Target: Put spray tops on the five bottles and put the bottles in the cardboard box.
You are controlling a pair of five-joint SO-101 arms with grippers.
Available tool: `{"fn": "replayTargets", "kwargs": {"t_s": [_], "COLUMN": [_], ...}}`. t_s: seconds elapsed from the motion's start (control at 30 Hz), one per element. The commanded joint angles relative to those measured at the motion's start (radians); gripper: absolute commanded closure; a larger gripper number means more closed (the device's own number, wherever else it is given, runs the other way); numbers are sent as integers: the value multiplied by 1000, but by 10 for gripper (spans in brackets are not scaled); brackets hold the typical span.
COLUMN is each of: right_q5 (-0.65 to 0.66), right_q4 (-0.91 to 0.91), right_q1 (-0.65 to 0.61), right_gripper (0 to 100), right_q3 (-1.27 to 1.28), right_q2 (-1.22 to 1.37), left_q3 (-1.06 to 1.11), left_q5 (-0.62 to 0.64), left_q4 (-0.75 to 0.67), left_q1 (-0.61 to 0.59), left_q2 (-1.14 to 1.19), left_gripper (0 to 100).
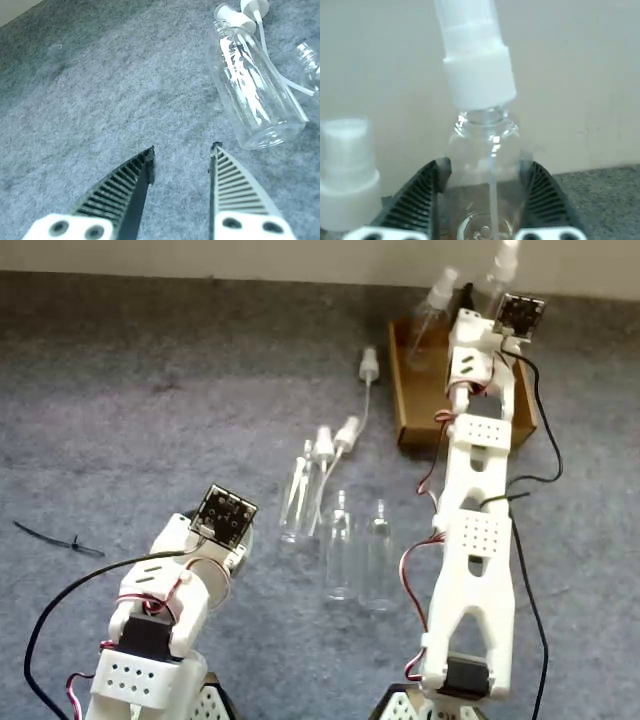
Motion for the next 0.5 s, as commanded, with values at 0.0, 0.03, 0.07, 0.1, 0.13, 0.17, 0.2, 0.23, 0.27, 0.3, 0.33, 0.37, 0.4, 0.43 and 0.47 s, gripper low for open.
{"fn": "replayTargets", "kwargs": {"t_s": [0.0,0.03,0.07,0.1,0.13,0.17,0.2,0.23,0.27,0.3,0.33,0.37,0.4,0.43,0.47], "right_q5": [15,15,15,15,15,15,15,15,15,15,15,15,15,15,15], "right_q4": [-24,-24,-24,-24,-24,-24,-24,-24,-24,-24,-22,-22,-22,-22,-22], "right_q1": [8,8,8,8,8,8,8,8,8,8,8,8,8,10,10], "right_gripper": [876,876,876,876,876,876,876,876,876,876,875,874,872,872,872], "right_q3": [4,8,10,10,10,10,10,10,10,10,10,10,10,10,10], "right_q2": [-22,-22,-22,-22,-22,-22,-22,-22,-22,-22,-22,-22,-21,-21,-21], "left_q3": [-5,-5,-5,-5,-5,-5,-5,-5,-5,-5,-5,-5,-5,-5,-5], "left_q5": [-5,-5,-5,-5,-5,-5,-5,-5,-5,-5,-5,-5,-5,-5,-5], "left_q4": [-17,-17,-17,-17,-17,-17,-17,-17,-17,-17,-17,-17,-17,-17,-17], "left_q1": [-12,-12,-12,-12,-12,-12,-12,-12,-12,-12,-12,-12,-12,-12,-12], "left_q2": [1,1,1,1,-1,-1,-1,-1,-1,-1,-1,-1,-1,-1,-1], "left_gripper": [822,822,822,822,822,822,822,822,822,822,822,822,822,822,822]}}
